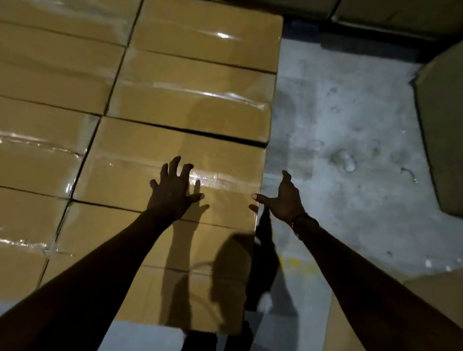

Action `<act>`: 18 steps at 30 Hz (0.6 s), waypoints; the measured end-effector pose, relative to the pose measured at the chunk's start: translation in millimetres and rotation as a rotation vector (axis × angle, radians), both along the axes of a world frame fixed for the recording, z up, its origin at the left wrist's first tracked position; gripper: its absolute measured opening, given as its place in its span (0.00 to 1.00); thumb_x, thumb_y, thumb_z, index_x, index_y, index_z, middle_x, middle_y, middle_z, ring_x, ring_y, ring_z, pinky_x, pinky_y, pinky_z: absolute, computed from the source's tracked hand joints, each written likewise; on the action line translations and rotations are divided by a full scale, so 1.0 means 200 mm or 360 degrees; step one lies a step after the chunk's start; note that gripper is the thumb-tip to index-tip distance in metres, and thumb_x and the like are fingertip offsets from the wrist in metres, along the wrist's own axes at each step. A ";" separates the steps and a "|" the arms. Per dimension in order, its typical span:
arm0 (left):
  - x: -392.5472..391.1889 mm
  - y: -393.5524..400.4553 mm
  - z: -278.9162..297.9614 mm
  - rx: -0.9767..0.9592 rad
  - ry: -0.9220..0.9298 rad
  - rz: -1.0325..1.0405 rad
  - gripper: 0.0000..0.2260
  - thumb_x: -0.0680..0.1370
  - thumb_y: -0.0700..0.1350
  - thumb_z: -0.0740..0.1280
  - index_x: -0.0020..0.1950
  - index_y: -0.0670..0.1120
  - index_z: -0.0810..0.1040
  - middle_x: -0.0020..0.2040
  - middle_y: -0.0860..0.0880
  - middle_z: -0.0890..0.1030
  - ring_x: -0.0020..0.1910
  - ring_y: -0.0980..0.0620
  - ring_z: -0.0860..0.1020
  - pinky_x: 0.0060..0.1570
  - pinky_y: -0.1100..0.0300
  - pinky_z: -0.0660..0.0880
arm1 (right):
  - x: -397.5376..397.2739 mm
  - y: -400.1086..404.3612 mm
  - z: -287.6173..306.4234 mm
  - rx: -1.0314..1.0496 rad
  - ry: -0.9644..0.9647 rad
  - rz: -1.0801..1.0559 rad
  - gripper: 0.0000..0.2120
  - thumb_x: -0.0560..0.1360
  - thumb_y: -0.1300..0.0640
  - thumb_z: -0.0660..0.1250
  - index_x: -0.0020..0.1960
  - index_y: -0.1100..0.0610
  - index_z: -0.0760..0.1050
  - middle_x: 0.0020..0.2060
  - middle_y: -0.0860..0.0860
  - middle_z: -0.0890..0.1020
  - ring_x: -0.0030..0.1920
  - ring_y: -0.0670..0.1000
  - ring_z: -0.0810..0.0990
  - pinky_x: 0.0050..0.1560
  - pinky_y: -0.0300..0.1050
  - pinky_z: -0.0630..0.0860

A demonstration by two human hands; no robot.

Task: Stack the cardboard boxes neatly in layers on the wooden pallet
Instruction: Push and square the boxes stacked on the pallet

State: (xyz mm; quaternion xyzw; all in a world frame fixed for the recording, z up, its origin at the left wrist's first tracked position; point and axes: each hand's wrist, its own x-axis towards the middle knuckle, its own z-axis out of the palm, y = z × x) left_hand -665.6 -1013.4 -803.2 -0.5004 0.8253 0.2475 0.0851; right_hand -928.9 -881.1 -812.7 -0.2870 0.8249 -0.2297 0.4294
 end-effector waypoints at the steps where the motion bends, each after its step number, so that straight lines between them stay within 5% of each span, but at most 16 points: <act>1: -0.04 -0.05 0.03 -0.0022 0.0025 -0.0014 0.36 0.76 0.59 0.73 0.79 0.50 0.61 0.83 0.45 0.51 0.80 0.37 0.54 0.65 0.30 0.66 | -0.03 -0.05 0.06 -0.0010 0.0043 0.0029 0.60 0.68 0.46 0.82 0.83 0.61 0.45 0.74 0.58 0.71 0.73 0.58 0.70 0.68 0.42 0.69; 4: -0.16 -0.17 0.10 -0.0084 0.0059 -0.0067 0.35 0.77 0.59 0.71 0.79 0.50 0.61 0.83 0.44 0.52 0.79 0.36 0.56 0.65 0.31 0.67 | -0.08 -0.16 0.14 -0.0047 0.0100 0.0041 0.60 0.68 0.46 0.82 0.83 0.62 0.45 0.81 0.57 0.59 0.80 0.57 0.59 0.75 0.45 0.58; 9: -0.32 -0.38 0.09 -0.0174 0.0141 -0.0118 0.35 0.76 0.58 0.73 0.78 0.49 0.63 0.82 0.43 0.54 0.78 0.36 0.58 0.64 0.31 0.70 | -0.17 -0.37 0.07 -0.0092 0.0124 0.0083 0.61 0.68 0.47 0.82 0.83 0.62 0.45 0.82 0.58 0.55 0.81 0.57 0.56 0.78 0.47 0.56; 13: -0.44 -0.52 -0.04 -0.0112 0.0093 -0.0094 0.38 0.74 0.58 0.76 0.78 0.51 0.62 0.82 0.43 0.54 0.79 0.36 0.56 0.64 0.28 0.69 | -0.30 -0.53 -0.09 -0.0095 0.0066 0.0115 0.61 0.68 0.53 0.83 0.83 0.61 0.43 0.82 0.57 0.53 0.81 0.58 0.55 0.69 0.31 0.64; 18: -0.60 -0.64 -0.25 0.0019 -0.0022 -0.0099 0.45 0.71 0.60 0.78 0.82 0.55 0.58 0.84 0.45 0.49 0.81 0.35 0.49 0.67 0.24 0.62 | -0.43 -0.68 -0.28 -0.0059 0.0037 0.0250 0.66 0.61 0.54 0.87 0.83 0.60 0.45 0.80 0.57 0.59 0.79 0.57 0.58 0.74 0.41 0.57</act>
